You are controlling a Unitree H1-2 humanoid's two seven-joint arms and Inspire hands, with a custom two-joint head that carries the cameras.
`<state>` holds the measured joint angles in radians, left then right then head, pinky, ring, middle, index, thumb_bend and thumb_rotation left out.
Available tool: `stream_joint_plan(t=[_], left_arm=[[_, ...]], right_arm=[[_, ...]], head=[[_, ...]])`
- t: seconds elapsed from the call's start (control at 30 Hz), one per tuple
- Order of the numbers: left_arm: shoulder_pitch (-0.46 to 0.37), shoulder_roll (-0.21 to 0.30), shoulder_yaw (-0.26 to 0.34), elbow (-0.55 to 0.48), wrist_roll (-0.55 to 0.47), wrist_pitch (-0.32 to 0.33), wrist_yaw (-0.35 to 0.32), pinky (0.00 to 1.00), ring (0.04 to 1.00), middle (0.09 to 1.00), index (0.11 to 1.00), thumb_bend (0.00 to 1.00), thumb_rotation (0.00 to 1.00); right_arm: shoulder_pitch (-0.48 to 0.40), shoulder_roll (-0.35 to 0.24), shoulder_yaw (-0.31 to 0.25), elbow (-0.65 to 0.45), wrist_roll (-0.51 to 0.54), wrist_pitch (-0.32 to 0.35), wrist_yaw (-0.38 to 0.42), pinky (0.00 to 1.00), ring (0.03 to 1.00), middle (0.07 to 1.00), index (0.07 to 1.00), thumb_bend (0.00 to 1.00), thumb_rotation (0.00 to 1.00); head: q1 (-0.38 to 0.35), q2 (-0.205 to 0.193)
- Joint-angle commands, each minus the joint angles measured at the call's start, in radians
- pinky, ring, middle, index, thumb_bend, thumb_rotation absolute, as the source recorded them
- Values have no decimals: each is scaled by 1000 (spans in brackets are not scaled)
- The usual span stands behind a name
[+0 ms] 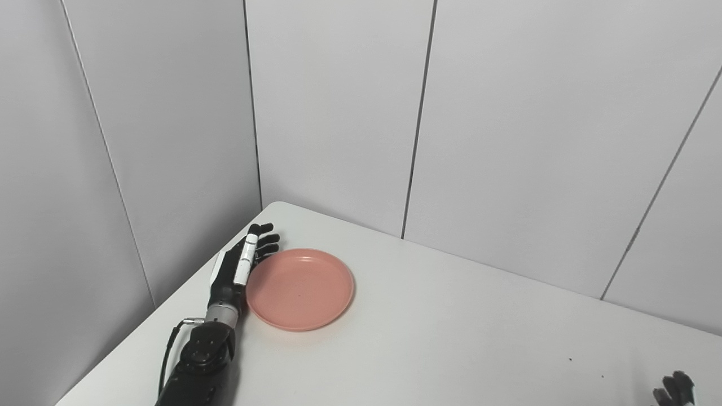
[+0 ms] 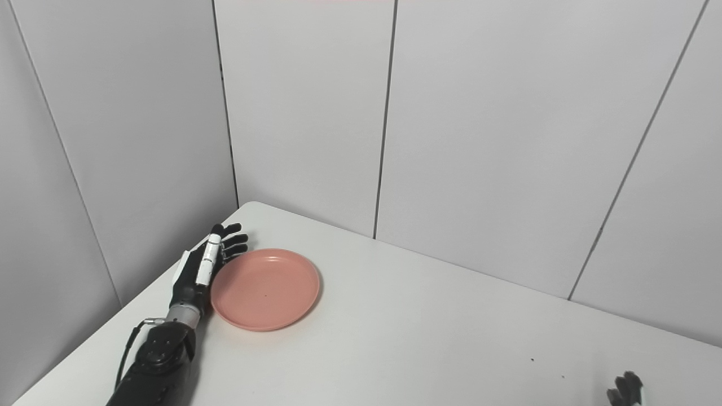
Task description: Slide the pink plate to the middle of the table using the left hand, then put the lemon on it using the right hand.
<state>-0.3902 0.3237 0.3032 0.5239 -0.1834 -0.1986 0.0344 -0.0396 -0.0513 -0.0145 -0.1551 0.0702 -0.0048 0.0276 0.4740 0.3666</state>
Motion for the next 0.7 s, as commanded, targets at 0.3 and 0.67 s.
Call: stream_joint_plan(t=[0.3,0.67], left_arm=[[-4,-53,-31,-44,-21,-18,-30,768,779,781,777,629,1000],[17,-95,-78,-99,-18,18,-40,794,794,792,784,606,1000]], right_arm=[[-13,5,-2,-46,-1,9,-1,1000,1000,1000,1000,347,1000],[-5,40,6,-87,-20,34,-20,1000,998,993,993,312,1000]], head=[[-19,12],[-112,57]])
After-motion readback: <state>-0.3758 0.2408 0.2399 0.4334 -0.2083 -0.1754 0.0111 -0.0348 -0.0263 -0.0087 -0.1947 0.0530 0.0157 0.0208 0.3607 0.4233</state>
